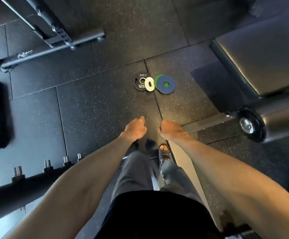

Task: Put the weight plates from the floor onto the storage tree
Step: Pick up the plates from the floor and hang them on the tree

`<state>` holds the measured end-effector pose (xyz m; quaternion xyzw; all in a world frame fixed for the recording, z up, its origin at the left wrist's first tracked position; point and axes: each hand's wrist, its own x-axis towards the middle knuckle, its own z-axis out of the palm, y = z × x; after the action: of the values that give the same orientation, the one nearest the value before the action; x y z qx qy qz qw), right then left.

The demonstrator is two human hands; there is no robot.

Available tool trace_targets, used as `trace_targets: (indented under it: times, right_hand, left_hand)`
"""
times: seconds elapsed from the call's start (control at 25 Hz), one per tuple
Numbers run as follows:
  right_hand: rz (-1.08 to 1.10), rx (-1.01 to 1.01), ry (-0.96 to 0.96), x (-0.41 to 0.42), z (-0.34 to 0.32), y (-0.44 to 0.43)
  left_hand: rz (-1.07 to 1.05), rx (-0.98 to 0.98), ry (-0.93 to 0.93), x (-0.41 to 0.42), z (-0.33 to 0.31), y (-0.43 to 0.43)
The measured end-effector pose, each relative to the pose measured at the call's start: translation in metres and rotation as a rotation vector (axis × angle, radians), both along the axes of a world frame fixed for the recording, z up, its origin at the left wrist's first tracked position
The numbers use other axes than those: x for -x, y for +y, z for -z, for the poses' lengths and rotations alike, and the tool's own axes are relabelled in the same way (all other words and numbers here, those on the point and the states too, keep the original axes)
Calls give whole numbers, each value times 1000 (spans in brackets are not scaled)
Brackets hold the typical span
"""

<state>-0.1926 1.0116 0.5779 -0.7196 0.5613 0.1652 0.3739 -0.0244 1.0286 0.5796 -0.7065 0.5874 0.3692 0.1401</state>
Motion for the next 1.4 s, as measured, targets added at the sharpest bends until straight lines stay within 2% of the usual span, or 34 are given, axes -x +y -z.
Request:
trace_targets:
  times: [0.28,0.6,0.76,0.96,1.12,1.24,1.4]
  right_hand:
    - [-63,-68,14,-55,32,-153]
    - [-80,-70,72,-113,83,-321]
    - [-94,-32,46,-133,133,-385]
    - [-34,-24,51,-146,246,-448]
    - [29,-90,55,-147,379,-486]
    - [58,-54,69,-144,478,-513]
    - [66,23,117,-149,578,-545]
  left_hand:
    - [-209,-110,67,-40,42,-136]
    - [-290,-210,65,-100,117,-288]
    - [-349,-208,73,-115,146,-348]
    - [-413,-236,1,-125,256,-407]
    - [-478,-237,-41,-132,380,-441]
    - [-535,-217,-58,-133,466,-458]
    - [-604,-198,-126,-143,560,-476]
